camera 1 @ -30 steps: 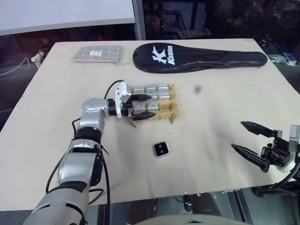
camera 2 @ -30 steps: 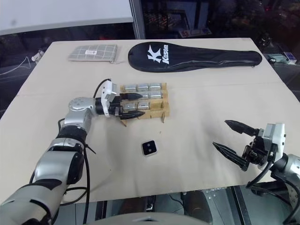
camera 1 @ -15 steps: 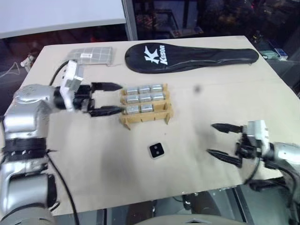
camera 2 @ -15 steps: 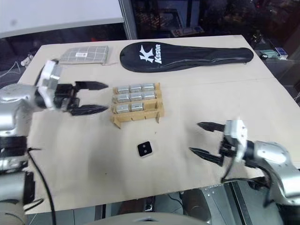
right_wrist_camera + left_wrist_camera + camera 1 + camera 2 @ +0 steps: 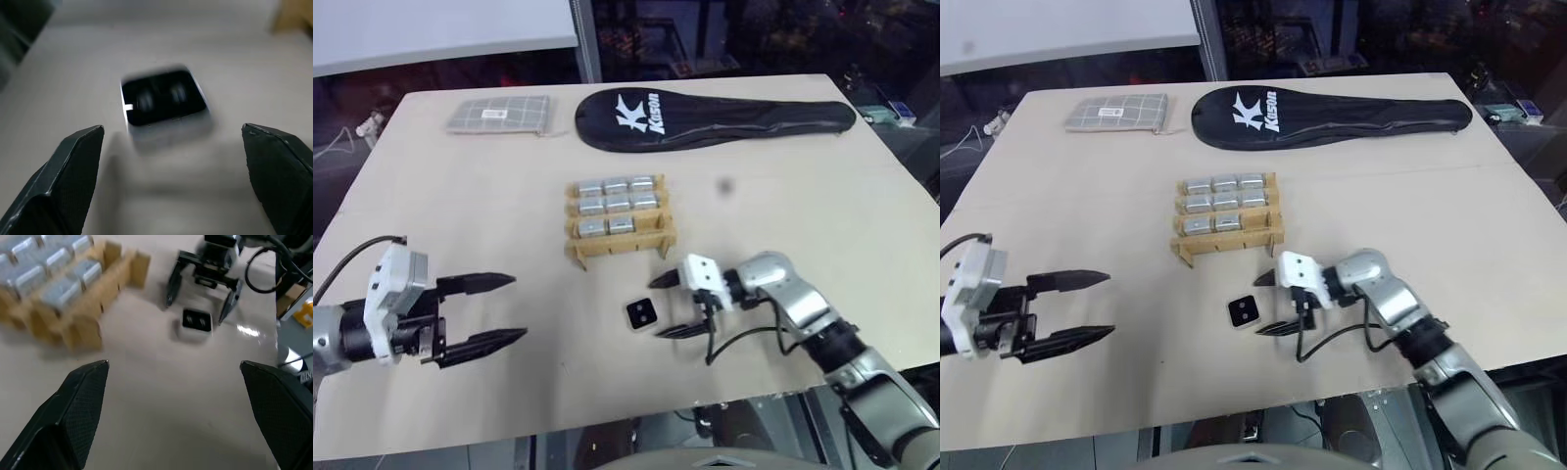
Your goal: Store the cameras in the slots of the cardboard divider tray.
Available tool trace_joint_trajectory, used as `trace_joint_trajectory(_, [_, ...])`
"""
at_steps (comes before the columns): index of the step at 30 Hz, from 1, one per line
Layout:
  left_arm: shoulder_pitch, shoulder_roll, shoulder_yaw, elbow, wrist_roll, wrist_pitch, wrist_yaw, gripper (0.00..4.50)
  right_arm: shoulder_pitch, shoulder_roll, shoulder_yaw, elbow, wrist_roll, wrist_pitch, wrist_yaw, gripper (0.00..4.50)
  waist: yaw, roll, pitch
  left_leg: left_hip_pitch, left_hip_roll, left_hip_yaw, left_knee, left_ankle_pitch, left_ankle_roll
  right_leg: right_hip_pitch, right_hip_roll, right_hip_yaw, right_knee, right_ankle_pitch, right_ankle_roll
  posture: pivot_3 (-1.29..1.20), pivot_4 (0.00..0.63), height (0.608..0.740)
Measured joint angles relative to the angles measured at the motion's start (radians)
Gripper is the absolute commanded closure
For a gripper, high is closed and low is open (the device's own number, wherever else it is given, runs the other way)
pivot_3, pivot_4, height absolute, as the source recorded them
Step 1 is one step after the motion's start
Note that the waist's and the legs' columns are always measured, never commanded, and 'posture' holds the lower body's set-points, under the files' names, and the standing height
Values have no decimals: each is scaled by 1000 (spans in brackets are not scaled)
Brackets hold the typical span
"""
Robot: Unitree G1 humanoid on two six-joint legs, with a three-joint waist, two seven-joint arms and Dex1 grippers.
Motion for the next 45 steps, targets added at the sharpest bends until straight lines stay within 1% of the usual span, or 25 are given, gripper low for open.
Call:
trace_joint_trajectory(3, [31, -5, 31, -36, -16, -1, 16, 60, -15, 10, 4, 27, -16, -5, 9, 0, 10, 0, 0, 0, 0, 0, 0, 0, 0, 0, 0, 0, 0, 0, 0, 0, 150, 740])
trace_joint_trajectory(6, [71, -6, 31, -49, -12, -21, 17, 60, -16, 24, 6, 38, -27, -4, 9, 0, 9, 1, 0, 0, 0, 1, -1, 0, 0, -1, 0, 1, 0, 0, 0, 0, 150, 740])
trace_joint_trajectory(7, [75, -5, 31, -49, -10, -26, 18, 0, -15, 26, 6, 38, -29, -4, 9, 527, 9, 1, 0, 0, -1, 2, -2, 0, 0, -1, 0, 0, 0, 0, 0, 0, 150, 740])
trace_joint_trajectory(8, [78, -5, 29, -48, -8, -37, 20, 0, -15, 26, 6, 38, -31, -5, 10, 734, 9, 1, 0, 0, -1, 2, -1, 0, -1, -1, 0, 0, 0, 0, 0, 0, 150, 740])
trace_joint_trajectory(9, [78, -5, 29, -48, -7, -40, 20, 0, -15, 25, 6, 38, -33, -5, 10, 1207, 9, 1, 0, 0, -1, 2, -1, 0, -1, 0, 0, 0, 0, 0, 0, 0, 150, 740])
trace_joint_trajectory(10, [77, -5, 24, -47, -7, -45, 22, 0, -15, 23, 6, 38, -35, -6, 10, 1584, 10, 1, 0, 0, -1, 2, -1, 0, -1, 0, 0, 0, 0, 0, 0, 0, 150, 740])
trace_joint_trajectory(11, [74, -5, 19, -46, -8, -47, 27, 0, -15, 22, 5, 38, -35, -6, 11, 2140, 9, 1, 0, 0, -1, 2, -1, 0, -1, 0, 0, 0, 0, 0, 0, 0, 150, 740])
trace_joint_trajectory(12, [63, -5, 10, -44, -10, -47, 34, 0, -15, 20, 4, 37, -34, -5, 11, 2495, 10, 1, 0, 1, -1, 2, -1, 0, -1, 0, 0, 0, 0, 0, 0, 0, 150, 740])
trace_joint_trajectory(13, [56, -5, 7, -44, -12, -48, 38, 0, -15, 19, 3, 36, -34, -4, 11, 2598, 10, 1, 0, 1, -1, 2, -1, 0, 0, 0, 0, 0, 0, 0, 0, 0, 150, 740])
trace_joint_trajectory(16, [33, -5, -34, -35, -19, -55, 45, 0, -8, 11, -14, 31, -25, 12, 4, 2587, 9, 1, 1, 0, -2, 2, -1, 0, -1, 0, 0, 0, 0, 0, 0, 0, 150, 740])
trace_joint_trajectory(21, [-57, -23, -109, -8, -56, -40, 94, 0, 27, -23, -66, -30, -20, -3, -26, 2587, 12, 2, 1, 0, -3, 2, -1, 0, 0, 0, 0, 0, 0, 0, 0, 0, 150, 740])
trace_joint_trajectory(23, [-106, -28, -190, -7, -54, -24, 132, 0, 34, -35, -94, -72, -30, -36, -70, 2587, 12, 1, 1, 0, -3, 2, -1, 0, 0, 0, 0, 0, 0, 0, 0, 0, 150, 740])
trace_joint_trajectory(26, [-224, -37, -331, 19, -53, 18, 180, 0, 24, -63, -137, -113, -87, -127, -155, 2587, 13, 1, 1, 0, -4, 2, -1, 0, 0, 0, 0, 0, 0, 0, 0, 0, 150, 740])
trace_joint_trajectory(30, [-421, -106, -451, 72, -117, 104, 230, 0, 2, -64, -163, -117, -149, -258, -242, 2587, 12, 1, 0, 0, -4, 2, -1, 0, 0, 0, 1, 1, 0, 2, 2, 0, 150, 740])
trace_joint_trajectory(33, [-536, -148, -540, 125, -119, 143, 248, 0, -19, -72, -162, -117, -200, -336, -280, 2587, 9, 1, 0, -1, -4, 2, -1, 0, 0, 0, 1, 1, 0, 3, 3, 0, 150, 740])
trace_joint_trajectory(35, [-609, -179, -570, 178, -126, 167, 256, 0, -26, -77, -162, -115, -237, -385, -313, 2587, 10, 1, 0, -1, -4, 1, -1, 0, 0, 0, 1, 1, 0, 3, 3, 0, 150, 740])
trace_joint_trajectory(37, [-682, -184, -600, 234, -136, 204, 250, 0, -31, -76, -161, -113, -277, -451, -363, 2587, 9, 1, 0, -1, -4, 1, -1, 0, 0, 0, 2, 1, 0, 3, 3, 0, 150, 740])
trace_joint_trajectory(41, [-754, -200, -617, 307, -147, 262, 256, 0, -53, -70, -161, -106, -334, -514, -429, 2587, 6, 1, 0, -1, -4, 1, -1, 0, 0, 0, 2, 2, 0, 3, 3, 0, 150, 740])
trace_joint_trajectory(45, [-811, -227, -616, 358, -186, 349, 279, 0, -74, -48, -156, -102, -375, -588, -487, 2587, 7, 1, 0, -1, -4, 1, -1, 0, 0, 0, 2, 2, 0, 3, 3, 0, 150, 740])
